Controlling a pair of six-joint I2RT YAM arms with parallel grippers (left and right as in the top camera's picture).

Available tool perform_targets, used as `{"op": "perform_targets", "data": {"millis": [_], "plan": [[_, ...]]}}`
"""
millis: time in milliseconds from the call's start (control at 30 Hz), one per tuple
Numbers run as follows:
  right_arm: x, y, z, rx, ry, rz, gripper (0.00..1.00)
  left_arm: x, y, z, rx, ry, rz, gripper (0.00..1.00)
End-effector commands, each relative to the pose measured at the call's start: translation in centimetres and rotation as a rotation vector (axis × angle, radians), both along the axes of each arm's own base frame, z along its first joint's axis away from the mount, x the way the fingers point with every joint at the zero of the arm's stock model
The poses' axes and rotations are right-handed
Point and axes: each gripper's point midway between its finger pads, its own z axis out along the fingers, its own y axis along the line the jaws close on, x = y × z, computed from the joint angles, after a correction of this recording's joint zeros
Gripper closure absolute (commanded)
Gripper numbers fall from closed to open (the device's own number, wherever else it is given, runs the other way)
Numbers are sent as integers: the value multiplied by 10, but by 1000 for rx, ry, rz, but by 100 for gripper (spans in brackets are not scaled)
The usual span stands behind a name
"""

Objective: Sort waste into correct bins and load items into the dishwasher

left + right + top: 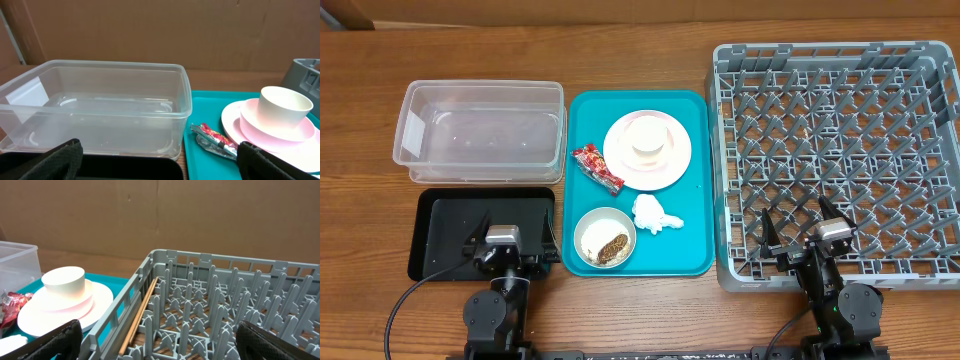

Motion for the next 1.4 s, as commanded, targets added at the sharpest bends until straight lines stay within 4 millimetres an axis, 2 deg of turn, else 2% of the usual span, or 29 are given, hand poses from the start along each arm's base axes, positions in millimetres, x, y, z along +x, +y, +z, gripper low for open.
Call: {"op": "perform_targets", "data": {"millis": [0, 1233, 1367], "plan": [[0, 0, -1, 1, -9, -4, 0, 0, -1, 1, 15, -8, -5, 0], [0, 0, -1, 1, -9, -4, 0, 0, 2, 2, 20, -11, 10, 0], [0, 0, -1, 1, -9, -4, 0, 0, 3, 14, 18, -63, 20, 0]]}}
